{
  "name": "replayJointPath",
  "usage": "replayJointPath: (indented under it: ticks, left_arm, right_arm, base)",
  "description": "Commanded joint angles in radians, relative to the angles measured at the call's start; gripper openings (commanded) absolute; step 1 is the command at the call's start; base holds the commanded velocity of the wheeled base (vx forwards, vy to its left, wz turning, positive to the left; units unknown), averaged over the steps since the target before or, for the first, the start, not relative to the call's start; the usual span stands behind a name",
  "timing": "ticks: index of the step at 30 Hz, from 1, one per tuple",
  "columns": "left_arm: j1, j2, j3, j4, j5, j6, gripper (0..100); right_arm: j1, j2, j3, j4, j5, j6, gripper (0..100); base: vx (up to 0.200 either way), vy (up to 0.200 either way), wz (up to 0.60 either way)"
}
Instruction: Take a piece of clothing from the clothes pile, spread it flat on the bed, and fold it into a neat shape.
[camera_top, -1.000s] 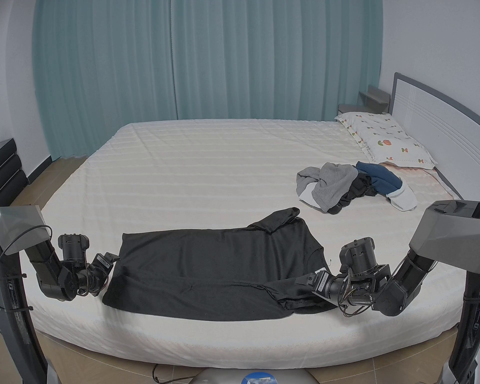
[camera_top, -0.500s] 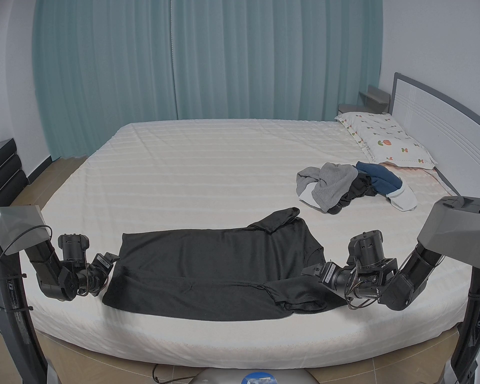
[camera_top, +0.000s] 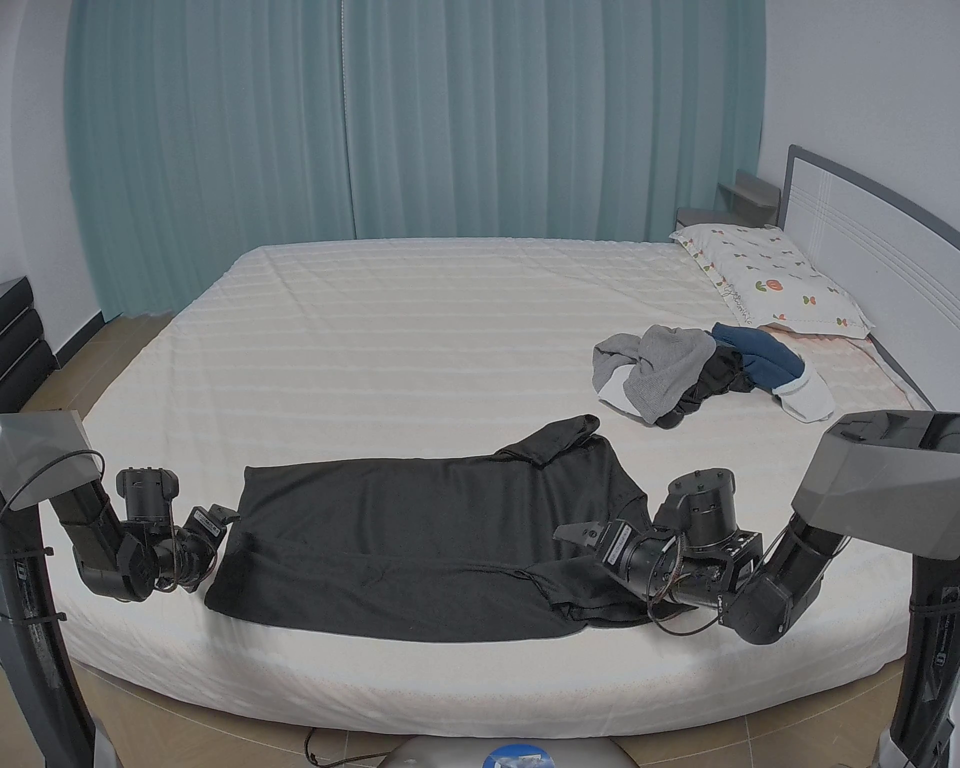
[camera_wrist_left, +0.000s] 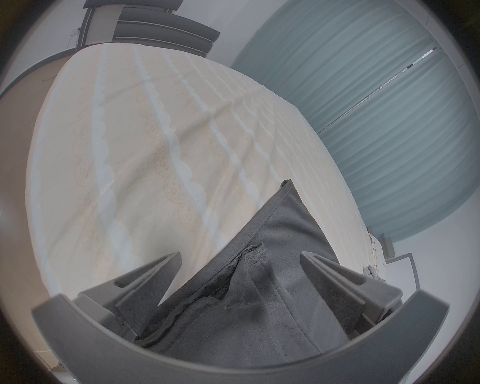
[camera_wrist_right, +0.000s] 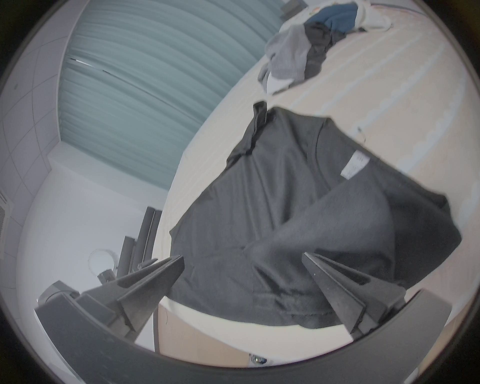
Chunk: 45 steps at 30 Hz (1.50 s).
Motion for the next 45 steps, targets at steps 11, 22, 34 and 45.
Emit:
replayJointPath:
  ticks: [11,22,34,45]
  left_arm:
    - [0.0,0.0,-0.005,0.0,-0.002,-0.003,100]
    - [-0.008,-0.056,0.018,0.004,-0.003,-0.01,100]
    - [-0.014,-0.076,0.041,0.001,-0.023,-0.014,100]
    - [-0.02,-0.076,0.044,0.003,-0.021,-0.01,100]
  right_arm:
    - [0.011,0.056,0.02,0.022,0.041,-0.031,100]
    - [-0.114,-0.051,0.04,0.014,0.079,0.041,100]
    - [-0.175,-0.039,0.032,0.014,0.144,0.044,100]
    - [-0.19,-0.037,0.028,0.014,0.144,0.044,100]
  base:
    - [0.0,0.0,0.0]
    - [0.0,0.0,0.0]
    - [0.0,0.05,0.0]
    - [0.0,0.109,0.0]
